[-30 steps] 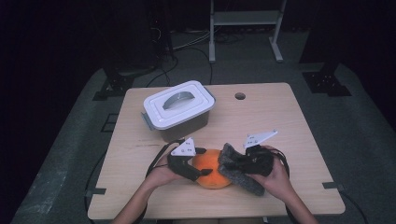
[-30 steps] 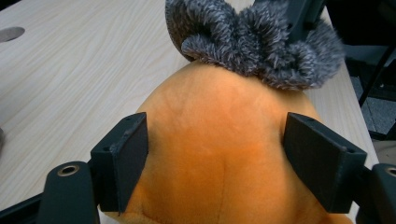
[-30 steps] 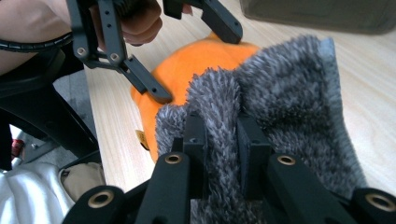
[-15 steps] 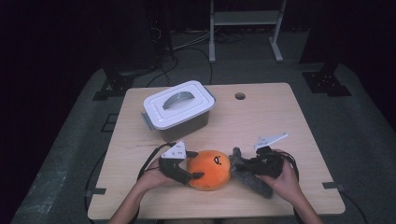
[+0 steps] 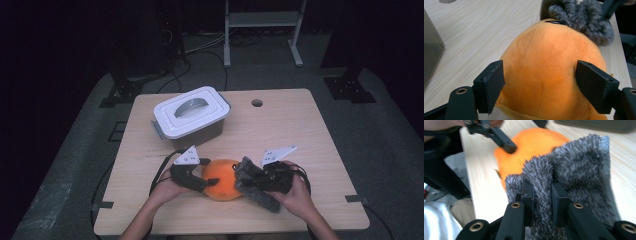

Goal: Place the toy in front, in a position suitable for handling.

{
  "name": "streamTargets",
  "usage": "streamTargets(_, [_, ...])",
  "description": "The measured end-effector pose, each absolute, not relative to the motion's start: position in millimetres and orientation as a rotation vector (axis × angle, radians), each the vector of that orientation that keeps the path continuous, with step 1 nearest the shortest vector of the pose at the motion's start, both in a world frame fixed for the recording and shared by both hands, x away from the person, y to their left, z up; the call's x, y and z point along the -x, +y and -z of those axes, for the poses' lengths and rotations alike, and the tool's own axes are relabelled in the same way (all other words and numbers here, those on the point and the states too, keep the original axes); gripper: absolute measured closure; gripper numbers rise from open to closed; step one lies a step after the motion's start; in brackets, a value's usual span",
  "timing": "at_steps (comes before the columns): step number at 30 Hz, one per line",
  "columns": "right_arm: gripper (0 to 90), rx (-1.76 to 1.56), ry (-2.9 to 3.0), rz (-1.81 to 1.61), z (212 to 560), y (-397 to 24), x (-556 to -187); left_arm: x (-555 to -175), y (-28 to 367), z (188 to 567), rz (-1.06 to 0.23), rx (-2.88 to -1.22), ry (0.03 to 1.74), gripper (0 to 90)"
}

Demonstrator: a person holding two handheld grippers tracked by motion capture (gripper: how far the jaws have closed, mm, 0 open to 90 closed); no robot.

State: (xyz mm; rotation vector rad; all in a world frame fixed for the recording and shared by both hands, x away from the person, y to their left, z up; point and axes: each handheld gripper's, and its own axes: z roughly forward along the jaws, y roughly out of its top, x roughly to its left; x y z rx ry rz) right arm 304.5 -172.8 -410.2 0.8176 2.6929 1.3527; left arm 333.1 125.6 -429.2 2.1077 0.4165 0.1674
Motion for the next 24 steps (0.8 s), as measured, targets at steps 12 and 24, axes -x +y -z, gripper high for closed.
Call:
streamTargets(12, [74.8,-0.654,2.754,-1.362,403,-143,-292,-335,117,429,-0.164,-2.108,0.438,24.1])
streamTargets(24, [75.0,-0.799,2.632,-1.432,396,-177,-303,-326,116,429,-0.165,-2.157,0.303,24.6])
